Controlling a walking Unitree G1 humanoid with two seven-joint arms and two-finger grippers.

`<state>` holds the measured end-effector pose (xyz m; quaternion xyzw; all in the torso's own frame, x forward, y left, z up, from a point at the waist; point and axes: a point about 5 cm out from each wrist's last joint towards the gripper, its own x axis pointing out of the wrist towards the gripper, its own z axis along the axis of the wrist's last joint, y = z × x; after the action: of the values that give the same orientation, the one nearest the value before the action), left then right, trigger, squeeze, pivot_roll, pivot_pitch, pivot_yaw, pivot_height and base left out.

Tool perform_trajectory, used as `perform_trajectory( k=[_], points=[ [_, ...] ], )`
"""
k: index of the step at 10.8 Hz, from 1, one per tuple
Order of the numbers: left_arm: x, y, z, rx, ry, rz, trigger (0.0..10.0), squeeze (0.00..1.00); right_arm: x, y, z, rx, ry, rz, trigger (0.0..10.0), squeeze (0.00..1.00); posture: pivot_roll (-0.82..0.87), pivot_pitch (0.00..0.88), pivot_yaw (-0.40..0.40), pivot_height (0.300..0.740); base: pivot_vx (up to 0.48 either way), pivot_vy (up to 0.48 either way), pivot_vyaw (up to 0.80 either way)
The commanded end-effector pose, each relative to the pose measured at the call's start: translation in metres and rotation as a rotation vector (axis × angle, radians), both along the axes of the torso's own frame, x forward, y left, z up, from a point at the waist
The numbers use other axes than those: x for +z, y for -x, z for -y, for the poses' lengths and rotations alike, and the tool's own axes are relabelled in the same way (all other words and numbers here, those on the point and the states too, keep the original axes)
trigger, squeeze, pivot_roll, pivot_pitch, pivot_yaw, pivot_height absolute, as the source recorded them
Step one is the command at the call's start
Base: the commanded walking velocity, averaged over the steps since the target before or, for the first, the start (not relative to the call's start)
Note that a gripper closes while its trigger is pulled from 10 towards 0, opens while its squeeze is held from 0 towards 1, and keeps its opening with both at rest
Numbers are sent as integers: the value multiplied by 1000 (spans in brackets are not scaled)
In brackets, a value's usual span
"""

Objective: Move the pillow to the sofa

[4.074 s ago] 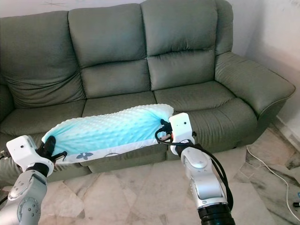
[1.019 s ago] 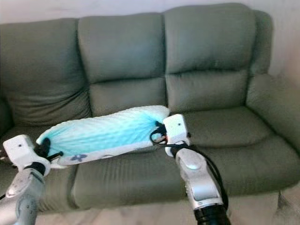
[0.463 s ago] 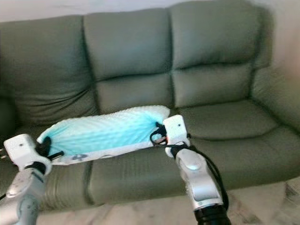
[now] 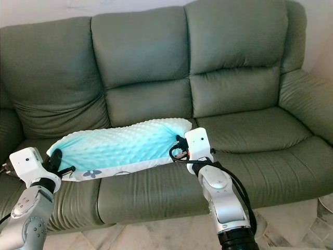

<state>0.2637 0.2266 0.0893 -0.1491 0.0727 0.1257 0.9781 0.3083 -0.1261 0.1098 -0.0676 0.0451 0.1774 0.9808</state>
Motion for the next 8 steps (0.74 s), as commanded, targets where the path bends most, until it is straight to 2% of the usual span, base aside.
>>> perform_trajectory(
  k=[1, 3, 8],
  points=[
    [7, 1, -5, 16, -13, 34, 10000, 0, 8, -2, -1, -5, -6, 38, 10000, 0, -212, 27, 109, 740, 0, 0, 0],
    [7, 1, -5, 12, -11, 37, 10000, 0, 8, -2, -2, -5, -7, 38, 10000, 0, -211, 28, 110, 740, 0, 0, 0],
    [7, 1, -3, 0, 6, 41, 10000, 0, 7, -1, -2, -5, -5, 37, 10000, 0, -213, 29, 110, 740, 265, 0, 0]
  ],
)
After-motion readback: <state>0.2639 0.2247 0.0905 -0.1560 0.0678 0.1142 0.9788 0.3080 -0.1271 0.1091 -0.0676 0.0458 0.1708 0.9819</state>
